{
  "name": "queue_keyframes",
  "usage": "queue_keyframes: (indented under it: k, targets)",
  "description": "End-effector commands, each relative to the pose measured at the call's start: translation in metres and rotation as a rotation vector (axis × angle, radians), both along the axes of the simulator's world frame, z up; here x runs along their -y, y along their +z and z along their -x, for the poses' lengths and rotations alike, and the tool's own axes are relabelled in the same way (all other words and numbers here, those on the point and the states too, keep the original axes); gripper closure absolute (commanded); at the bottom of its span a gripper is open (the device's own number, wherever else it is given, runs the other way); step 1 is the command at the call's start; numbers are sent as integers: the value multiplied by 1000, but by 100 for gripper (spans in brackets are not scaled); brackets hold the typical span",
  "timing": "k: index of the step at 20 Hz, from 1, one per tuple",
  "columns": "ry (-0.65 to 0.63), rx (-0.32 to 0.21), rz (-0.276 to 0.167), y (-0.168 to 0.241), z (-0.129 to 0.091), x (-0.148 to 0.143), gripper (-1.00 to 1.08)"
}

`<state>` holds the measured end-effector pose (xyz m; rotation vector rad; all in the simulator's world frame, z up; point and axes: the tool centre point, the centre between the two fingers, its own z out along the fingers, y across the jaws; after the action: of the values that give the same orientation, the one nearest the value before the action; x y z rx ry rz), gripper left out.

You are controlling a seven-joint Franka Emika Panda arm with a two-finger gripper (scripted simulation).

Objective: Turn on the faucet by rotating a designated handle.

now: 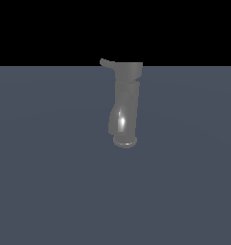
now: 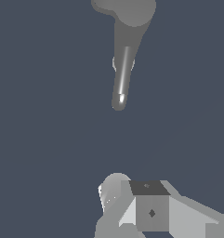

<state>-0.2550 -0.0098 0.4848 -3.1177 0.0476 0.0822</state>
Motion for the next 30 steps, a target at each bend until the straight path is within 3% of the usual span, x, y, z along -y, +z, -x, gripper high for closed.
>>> queue_keyframes:
  k: [1, 16, 30]
  targets:
    - [0, 0, 0, 0, 0, 0, 108]
    - [-125, 1, 3, -14, -16, -22, 108]
    - [-427, 3, 11, -48, -66, -65, 108]
